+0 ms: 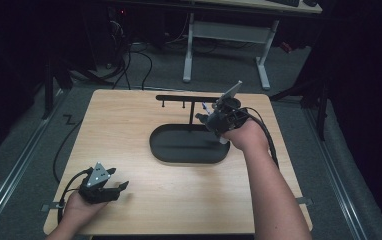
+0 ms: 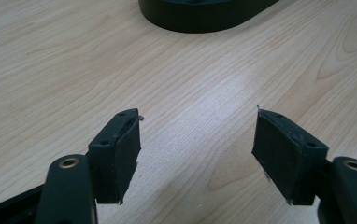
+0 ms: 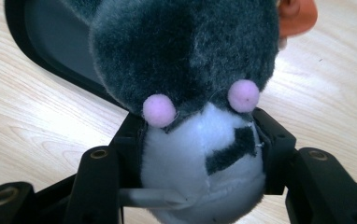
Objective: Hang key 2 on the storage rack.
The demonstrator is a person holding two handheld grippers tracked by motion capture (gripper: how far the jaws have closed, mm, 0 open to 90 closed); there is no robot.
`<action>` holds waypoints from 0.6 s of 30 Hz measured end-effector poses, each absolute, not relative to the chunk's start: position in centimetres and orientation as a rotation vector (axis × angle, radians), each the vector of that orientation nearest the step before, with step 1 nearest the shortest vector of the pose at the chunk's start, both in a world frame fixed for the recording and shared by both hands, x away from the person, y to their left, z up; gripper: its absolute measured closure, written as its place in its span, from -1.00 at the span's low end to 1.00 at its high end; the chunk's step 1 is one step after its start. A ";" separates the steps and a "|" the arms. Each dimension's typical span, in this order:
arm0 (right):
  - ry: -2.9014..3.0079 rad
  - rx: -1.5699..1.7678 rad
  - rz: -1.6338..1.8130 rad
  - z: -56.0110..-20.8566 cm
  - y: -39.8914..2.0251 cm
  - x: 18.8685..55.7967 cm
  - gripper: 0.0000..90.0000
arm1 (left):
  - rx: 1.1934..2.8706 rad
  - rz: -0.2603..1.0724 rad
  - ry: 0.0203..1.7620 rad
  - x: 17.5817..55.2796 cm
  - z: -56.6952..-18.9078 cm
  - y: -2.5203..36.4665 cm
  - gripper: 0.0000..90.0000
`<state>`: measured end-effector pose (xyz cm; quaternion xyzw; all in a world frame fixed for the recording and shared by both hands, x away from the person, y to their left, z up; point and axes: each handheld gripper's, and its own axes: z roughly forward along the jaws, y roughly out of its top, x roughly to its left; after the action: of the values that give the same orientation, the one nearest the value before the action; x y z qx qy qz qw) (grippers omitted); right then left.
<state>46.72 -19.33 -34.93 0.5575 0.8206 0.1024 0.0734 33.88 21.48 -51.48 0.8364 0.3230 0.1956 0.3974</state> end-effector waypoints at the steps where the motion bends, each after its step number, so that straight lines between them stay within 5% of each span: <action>1: 2.468 1.678 0.306 -35.6 -19.4 46.8 0.06 | 2.121 0.495 0.818 33.9 -51.5 21.5 -0.28; 18: 2.471 1.681 0.417 -39.1 -19.0 47.3 0.02 | 2.133 0.486 0.809 33.9 -51.7 21.1 -0.28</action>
<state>47.29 -19.02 -39.11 0.5561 0.8172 0.1380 0.0620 33.87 21.14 -51.74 0.8407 0.3189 0.1914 0.3936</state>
